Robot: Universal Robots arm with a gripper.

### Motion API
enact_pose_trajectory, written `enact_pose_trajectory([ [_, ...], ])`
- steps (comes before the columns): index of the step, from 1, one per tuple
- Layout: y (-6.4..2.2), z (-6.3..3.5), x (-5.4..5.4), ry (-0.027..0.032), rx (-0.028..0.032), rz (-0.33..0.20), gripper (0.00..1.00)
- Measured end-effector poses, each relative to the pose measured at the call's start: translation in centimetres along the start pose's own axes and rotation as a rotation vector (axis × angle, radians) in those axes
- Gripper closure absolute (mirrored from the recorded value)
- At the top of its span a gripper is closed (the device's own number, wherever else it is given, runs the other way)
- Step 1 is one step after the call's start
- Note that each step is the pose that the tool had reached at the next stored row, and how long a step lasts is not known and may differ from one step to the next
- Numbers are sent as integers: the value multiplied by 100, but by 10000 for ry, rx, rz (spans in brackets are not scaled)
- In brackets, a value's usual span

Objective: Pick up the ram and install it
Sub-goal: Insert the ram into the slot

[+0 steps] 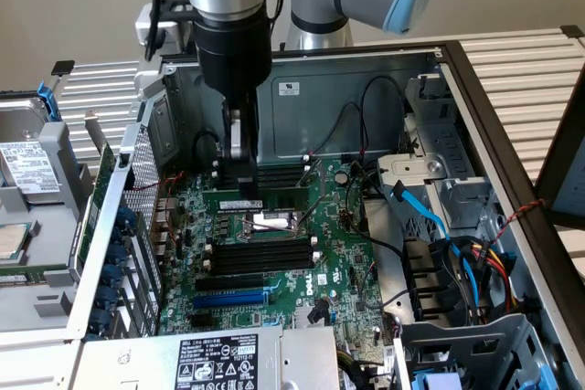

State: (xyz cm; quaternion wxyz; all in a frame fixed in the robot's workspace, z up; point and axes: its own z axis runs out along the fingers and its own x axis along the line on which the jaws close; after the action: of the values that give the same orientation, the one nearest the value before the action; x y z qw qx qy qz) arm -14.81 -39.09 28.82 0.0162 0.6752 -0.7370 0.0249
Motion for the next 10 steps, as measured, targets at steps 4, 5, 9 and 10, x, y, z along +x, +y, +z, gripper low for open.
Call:
enact_pose_trajectory([
  [4,1,74,-2,0,0,0,88],
  [5,1,92,-3,0,0,0,88],
  [9,2,165,-5,0,-1,-1,88],
  [10,2,183,-6,0,-2,0,88],
])
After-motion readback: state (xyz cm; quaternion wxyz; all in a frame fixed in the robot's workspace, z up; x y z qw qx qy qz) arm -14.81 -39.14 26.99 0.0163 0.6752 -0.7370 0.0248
